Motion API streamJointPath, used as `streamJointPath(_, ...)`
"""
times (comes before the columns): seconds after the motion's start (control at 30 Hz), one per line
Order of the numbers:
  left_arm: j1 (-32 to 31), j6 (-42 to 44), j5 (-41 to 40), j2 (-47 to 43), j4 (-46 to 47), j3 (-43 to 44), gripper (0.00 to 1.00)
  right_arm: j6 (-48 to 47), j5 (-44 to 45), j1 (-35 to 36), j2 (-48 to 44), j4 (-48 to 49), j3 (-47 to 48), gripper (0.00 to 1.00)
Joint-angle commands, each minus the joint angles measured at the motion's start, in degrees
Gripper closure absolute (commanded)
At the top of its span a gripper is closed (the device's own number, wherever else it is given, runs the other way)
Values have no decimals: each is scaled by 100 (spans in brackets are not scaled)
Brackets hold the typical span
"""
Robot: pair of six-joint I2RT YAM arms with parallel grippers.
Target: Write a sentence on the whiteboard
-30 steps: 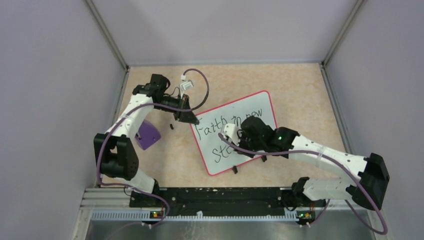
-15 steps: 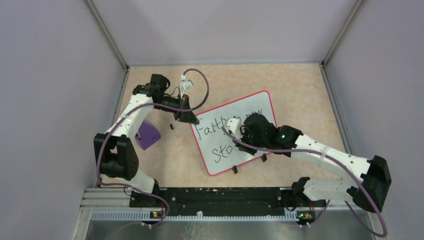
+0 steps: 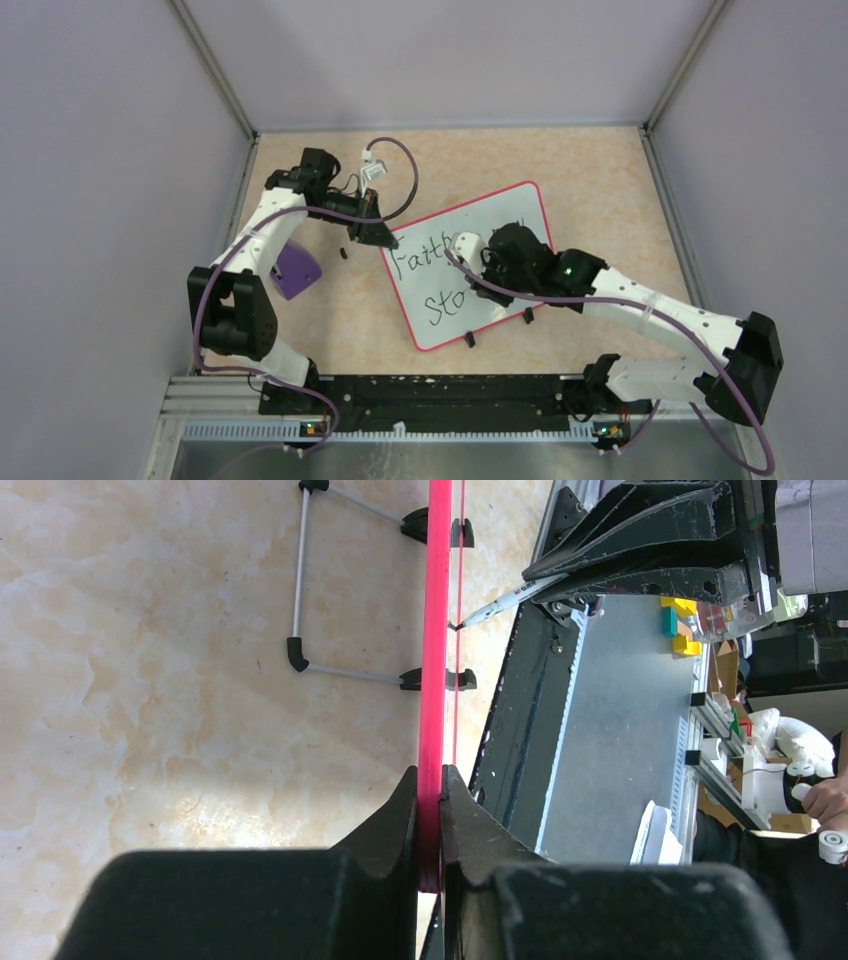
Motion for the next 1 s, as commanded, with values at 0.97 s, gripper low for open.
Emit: streamJointPath(0.97, -57, 115, -317, 154, 94, -1, 100, -290, 93, -36, -399, -163, 181, 100)
